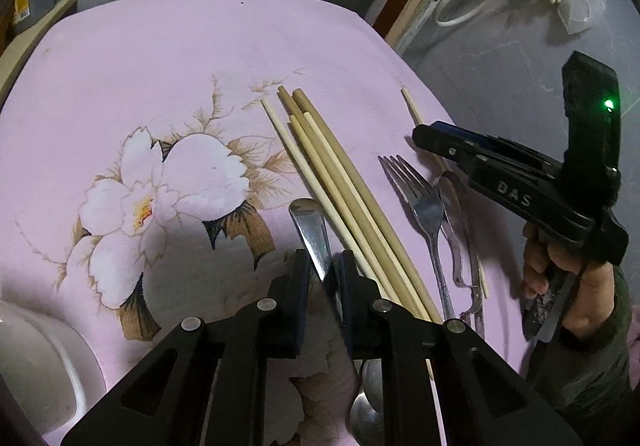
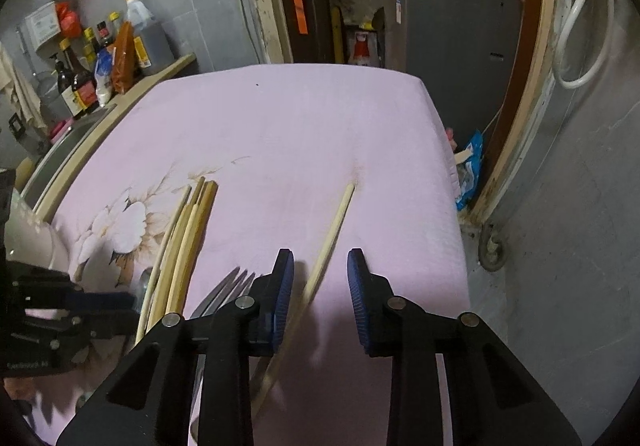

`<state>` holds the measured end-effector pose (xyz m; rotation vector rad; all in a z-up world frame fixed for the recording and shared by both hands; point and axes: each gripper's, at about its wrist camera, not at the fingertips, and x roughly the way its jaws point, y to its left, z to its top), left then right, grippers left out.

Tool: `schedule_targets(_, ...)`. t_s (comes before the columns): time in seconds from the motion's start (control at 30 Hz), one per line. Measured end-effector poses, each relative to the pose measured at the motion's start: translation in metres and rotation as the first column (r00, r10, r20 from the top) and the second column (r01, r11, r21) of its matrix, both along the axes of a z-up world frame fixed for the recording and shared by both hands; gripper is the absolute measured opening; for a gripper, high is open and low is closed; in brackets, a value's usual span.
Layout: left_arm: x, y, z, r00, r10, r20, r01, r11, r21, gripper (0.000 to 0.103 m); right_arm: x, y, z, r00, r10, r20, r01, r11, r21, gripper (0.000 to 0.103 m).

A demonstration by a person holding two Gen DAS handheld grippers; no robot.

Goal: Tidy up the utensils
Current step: 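Close the left gripper on the spoon handle while the right gripper closes on the chopstick, then lift the spoon with the left tool toward the white holder while the right carries the chopstick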

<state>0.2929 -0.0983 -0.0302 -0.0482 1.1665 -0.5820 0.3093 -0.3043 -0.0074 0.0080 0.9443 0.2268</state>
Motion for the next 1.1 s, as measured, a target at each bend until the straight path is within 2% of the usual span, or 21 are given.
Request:
schedule_targets(0.17, -0.001, 0.005, -0.003, 0.999, 0.048, -0.012, -0.048, 0.998, -0.031, 0.004, 0.006, 0.007, -0.002, 0.999, 0.007, -0.032, -0.008, 0.999, -0.041, 0.012)
schedule_targets(0.33, -0.003, 0.022, -0.003, 0.997, 0.059, -0.041, -0.062, 0.996, -0.07, 0.0, 0.004, 0.011, -0.002, 0.998, 0.026, -0.064, -0.028, 0.999, -0.019, 0.005)
schedule_targets(0.5, -0.013, 0.03, -0.002, 0.998, 0.046, -0.044, -0.05, 0.994, -0.092, 0.0, -0.002, 0.009, 0.002, 0.997, 0.027, -0.069, -0.022, 0.997, 0.075, 0.003)
schedule_targets(0.67, -0.013, 0.023, -0.007, 0.998, 0.059, -0.03, -0.062, 0.995, -0.08, 0.0, -0.013, 0.006, 0.01, 0.999, 0.016, -0.039, -0.012, 0.996, 0.088, 0.003)
schedule_targets(0.83, -0.019, 0.021, -0.008, 1.0, 0.027, -0.002, -0.027, 0.998, -0.051, 0.001, -0.023, 0.0, 0.011, 1.0, 0.006, -0.027, -0.003, 0.996, 0.089, 0.003)
schedule_targets(0.97, -0.015, 0.007, -0.008, 1.0, -0.012, 0.003, 0.012, 0.999, -0.04, 0.013, -0.027, 0.0, 0.008, 0.999, 0.009, -0.031, -0.006, 0.995, 0.095, 0.003)
schedule_targets(1.1, -0.016, -0.016, -0.007, 0.996, -0.065, 0.056, 0.061, 0.995, 0.073, 0.014, -0.029, -0.001, 0.005, 0.999, 0.013, -0.029, -0.01, 0.995, 0.099, 0.003)
